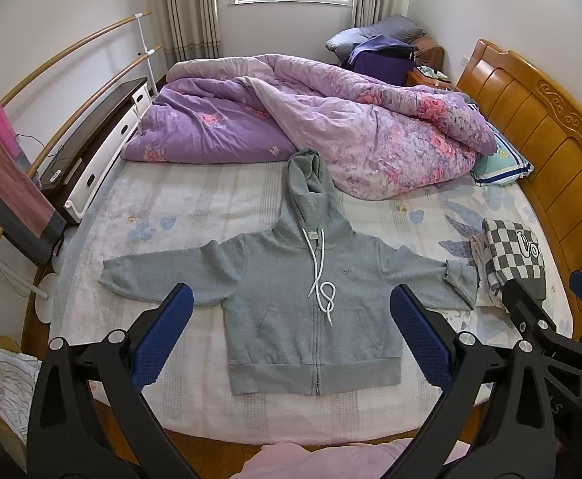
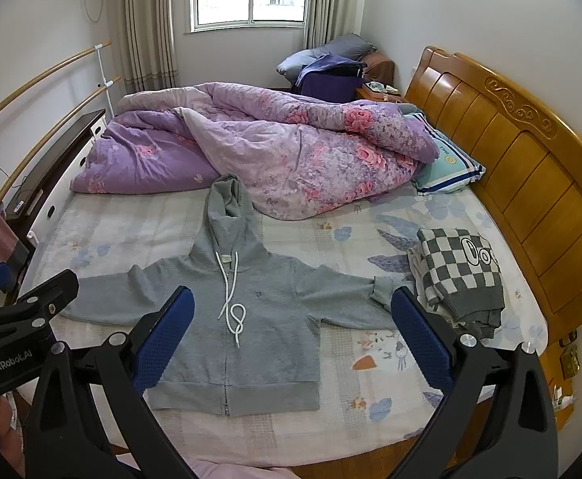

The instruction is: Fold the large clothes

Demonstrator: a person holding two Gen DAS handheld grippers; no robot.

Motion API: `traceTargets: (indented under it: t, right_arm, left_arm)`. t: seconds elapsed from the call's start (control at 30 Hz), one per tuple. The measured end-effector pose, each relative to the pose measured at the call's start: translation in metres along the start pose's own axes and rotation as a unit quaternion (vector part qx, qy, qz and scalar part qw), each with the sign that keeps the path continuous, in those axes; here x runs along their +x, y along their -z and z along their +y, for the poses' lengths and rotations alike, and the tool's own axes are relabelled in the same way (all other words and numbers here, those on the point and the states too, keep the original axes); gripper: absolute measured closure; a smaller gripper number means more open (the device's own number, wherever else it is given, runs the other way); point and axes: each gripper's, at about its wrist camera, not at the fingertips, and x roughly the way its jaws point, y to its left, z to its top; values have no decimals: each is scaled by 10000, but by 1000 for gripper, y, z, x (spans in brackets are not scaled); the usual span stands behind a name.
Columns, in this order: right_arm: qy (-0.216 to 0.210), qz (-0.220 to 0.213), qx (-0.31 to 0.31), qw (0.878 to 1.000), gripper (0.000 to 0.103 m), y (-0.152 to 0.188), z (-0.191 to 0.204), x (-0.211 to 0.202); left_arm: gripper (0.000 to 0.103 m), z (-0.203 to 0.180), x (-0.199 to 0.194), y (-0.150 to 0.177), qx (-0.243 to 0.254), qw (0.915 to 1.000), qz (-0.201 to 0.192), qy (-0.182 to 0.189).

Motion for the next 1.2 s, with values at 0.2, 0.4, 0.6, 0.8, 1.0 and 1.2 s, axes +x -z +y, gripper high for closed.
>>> traceTargets:
  t: [0.2,0.4,0.6,0.8,1.0,1.2]
  right_arm:
    - [15,1,-10,10000,8,-3,4,-1]
    - [10,4,-9,10000,8,-4,3,-2]
    - [9,0,-6,10000,8,-6,2,-5]
    - [1,-17,3,10000,8,-5,2,-5]
    - [-62,-21,-4,10000,8,-6,2,-9]
    - [-37,-30,-17,10000,8,-6,1,-16]
  left_arm:
    - [4,-2,3,2,3,10000,-1,-12]
    - [4,-2,3,1,6,10000,-2,-16]
    - [4,-2,3,1,5,10000,2,-16]
    - [4,-2,2,1,6,10000,-10,-22]
    - [4,-2,3,1,8,10000,5,-32]
    - [4,-3,6,12,14,10000,28,-43]
